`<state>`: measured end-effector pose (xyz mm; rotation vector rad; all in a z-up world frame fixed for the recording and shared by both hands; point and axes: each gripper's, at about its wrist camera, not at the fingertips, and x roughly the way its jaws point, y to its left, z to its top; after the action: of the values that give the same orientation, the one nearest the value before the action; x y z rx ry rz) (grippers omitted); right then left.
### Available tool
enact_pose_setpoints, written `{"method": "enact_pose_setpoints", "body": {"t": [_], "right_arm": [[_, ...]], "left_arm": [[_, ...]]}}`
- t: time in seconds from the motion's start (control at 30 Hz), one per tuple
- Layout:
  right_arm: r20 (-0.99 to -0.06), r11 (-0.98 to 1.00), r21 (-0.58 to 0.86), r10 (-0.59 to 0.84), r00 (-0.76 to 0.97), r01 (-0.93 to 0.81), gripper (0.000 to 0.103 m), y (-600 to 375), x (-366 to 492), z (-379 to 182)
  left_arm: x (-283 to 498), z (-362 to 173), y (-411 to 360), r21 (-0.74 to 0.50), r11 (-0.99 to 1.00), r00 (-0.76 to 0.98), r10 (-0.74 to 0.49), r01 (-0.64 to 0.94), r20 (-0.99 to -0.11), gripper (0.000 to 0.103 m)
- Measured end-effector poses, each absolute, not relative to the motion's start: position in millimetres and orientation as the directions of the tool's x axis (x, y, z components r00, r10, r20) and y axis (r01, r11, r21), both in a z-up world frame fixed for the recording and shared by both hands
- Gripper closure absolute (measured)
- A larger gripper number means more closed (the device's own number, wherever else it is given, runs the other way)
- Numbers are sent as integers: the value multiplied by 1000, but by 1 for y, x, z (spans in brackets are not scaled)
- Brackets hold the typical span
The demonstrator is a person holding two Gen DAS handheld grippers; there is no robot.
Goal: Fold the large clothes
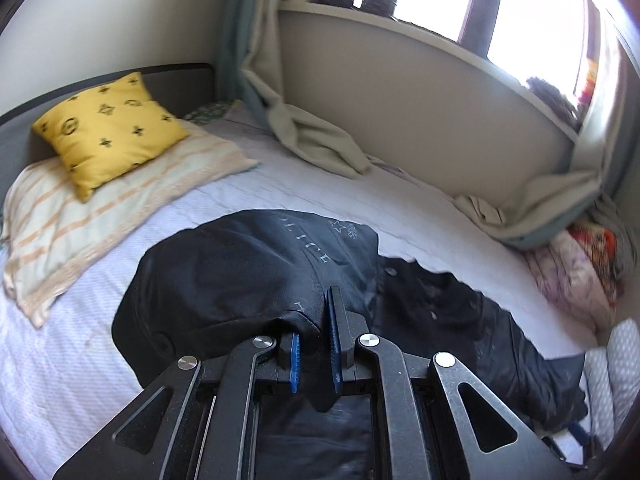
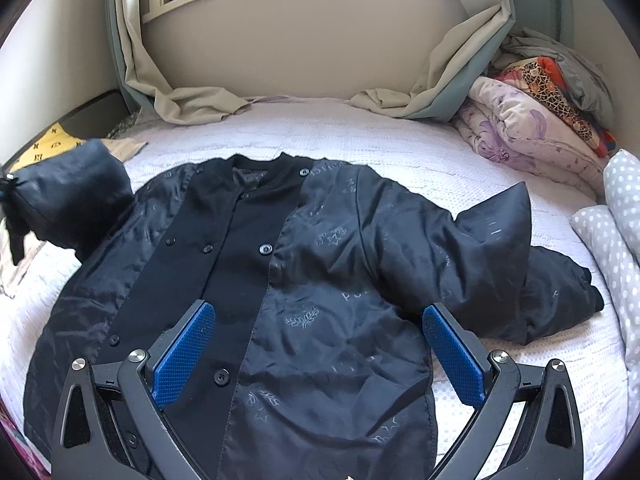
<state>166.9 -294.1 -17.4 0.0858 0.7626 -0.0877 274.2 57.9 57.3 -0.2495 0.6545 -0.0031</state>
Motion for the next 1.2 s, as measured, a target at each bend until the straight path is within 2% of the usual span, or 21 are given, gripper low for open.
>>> {"method": "enact_pose_setpoints", "body": {"t": [0.33,0.5,0.57,0.6,0.63,0.67,0.73,0.77,1.0,1.2], "right_arm": [[-674,992,66,-35,738,107,0,-299,161,-4],[-675,992,65,-33,737,104,0,-298,161,-3],[-681,993,65,-29,732,100,0,-297,163,-4],[-686,993,67,-25,727,97,0,-297,164,-5],[-691,993,70,-19,722,94,0,-296,165,-7],[-696,993,74,-14,718,91,0,-296,165,-8],[-705,993,84,-2,709,86,0,-296,166,-11],[-711,993,89,5,703,83,0,-295,167,-13],[-762,994,96,40,647,52,0,-288,173,-31],[-823,997,81,66,565,2,0,-269,179,-60]], "left_arm": [[288,-13,-61,-99,993,695,-120,70,-709,88],[281,-49,-95,-67,988,641,-140,138,-754,88],[278,-61,-102,-74,984,610,-160,164,-776,84],[277,-64,-104,-78,981,595,-169,175,-786,75],[274,-68,-107,-84,977,576,-182,194,-797,59],[271,-69,-108,-85,975,568,-189,206,-801,49],[260,-66,-110,-66,972,565,-186,225,-804,18],[255,-64,-109,-61,971,566,-184,230,-803,13],[204,-50,-79,-96,934,487,-265,345,-832,3],[179,-41,-33,-139,940,505,-287,311,-814,2]]}}
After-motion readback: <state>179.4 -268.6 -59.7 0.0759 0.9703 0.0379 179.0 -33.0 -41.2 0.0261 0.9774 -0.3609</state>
